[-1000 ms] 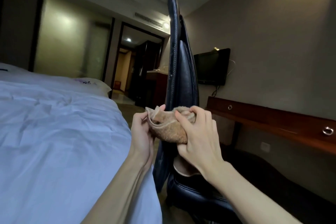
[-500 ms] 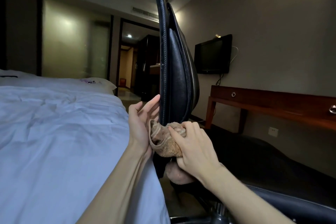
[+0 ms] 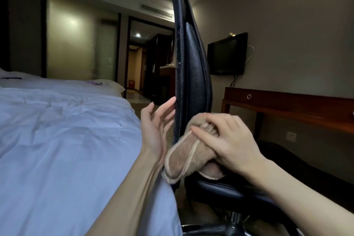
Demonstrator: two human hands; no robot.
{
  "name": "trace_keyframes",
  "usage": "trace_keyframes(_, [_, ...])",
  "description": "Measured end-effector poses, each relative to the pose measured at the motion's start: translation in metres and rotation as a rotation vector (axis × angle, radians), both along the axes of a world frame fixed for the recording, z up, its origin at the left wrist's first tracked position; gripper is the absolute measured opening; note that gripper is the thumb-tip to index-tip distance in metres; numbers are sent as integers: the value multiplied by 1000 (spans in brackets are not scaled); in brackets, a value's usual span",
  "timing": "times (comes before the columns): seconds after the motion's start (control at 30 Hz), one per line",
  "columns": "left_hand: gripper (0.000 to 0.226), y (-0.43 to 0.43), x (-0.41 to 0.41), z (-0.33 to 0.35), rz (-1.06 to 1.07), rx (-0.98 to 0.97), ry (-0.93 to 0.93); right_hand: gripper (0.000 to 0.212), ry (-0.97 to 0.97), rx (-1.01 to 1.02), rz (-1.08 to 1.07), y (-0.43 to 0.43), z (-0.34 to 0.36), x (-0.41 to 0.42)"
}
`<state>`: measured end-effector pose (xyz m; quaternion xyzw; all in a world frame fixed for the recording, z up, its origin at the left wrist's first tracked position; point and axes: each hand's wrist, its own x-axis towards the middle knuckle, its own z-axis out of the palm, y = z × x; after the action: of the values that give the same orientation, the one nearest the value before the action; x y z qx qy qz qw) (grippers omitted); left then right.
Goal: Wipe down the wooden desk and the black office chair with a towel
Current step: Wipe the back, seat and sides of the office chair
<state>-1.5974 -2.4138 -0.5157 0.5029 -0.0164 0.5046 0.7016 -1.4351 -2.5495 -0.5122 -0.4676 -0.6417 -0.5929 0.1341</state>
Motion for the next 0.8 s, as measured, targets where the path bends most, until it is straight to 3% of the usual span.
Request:
trace_keyframes(0.1, [67, -2, -1, -2, 36, 20, 10, 50, 71, -13, -68, 11, -17, -3])
trace_keyframes(0.23, [67, -6, -3, -2, 53, 55, 13, 72, 50, -225, -138, 6, -58, -1])
trace_keyframes(0.4, [66, -12, -1, -2, 59, 58, 3, 54, -81, -352, -158, -18, -59, 1])
trace_keyframes(0.6, [67, -17, 2, 1, 80, 62, 10, 58, 206, -113, -52, -15, -54, -15])
trace_keyframes(0.8, [70, -21, 1, 2, 56, 70, -4, 82, 69, -411, -219, -38, -70, -12])
